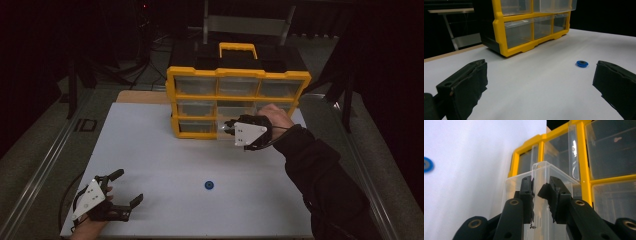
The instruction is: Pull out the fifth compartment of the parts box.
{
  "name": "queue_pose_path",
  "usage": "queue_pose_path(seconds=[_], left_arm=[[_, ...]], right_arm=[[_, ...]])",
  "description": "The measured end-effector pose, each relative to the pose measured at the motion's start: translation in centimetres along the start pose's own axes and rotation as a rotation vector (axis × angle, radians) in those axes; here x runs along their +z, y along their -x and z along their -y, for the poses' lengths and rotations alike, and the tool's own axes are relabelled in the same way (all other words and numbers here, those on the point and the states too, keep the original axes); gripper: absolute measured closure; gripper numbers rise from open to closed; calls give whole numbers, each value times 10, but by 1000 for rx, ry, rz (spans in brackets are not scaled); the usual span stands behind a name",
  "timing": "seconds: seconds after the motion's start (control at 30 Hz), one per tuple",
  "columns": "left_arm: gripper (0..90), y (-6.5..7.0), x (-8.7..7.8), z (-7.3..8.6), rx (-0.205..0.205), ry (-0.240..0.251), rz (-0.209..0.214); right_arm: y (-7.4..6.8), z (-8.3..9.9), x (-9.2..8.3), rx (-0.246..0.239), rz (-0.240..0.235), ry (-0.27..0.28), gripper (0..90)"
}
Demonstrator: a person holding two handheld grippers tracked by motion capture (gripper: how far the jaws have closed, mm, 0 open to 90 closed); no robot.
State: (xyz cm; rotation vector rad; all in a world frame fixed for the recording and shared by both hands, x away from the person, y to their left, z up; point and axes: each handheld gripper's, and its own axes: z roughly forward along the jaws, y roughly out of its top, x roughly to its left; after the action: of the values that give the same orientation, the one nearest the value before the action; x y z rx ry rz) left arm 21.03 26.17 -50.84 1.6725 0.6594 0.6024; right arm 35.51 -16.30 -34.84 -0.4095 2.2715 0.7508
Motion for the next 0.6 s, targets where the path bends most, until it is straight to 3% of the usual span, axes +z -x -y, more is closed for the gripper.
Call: queue_pose_path(seconds=[0.6], left_arm=[[0, 0, 1, 0, 0, -1, 1]], right_arm=[[-12, -1, -3, 6, -21, 16, 739]])
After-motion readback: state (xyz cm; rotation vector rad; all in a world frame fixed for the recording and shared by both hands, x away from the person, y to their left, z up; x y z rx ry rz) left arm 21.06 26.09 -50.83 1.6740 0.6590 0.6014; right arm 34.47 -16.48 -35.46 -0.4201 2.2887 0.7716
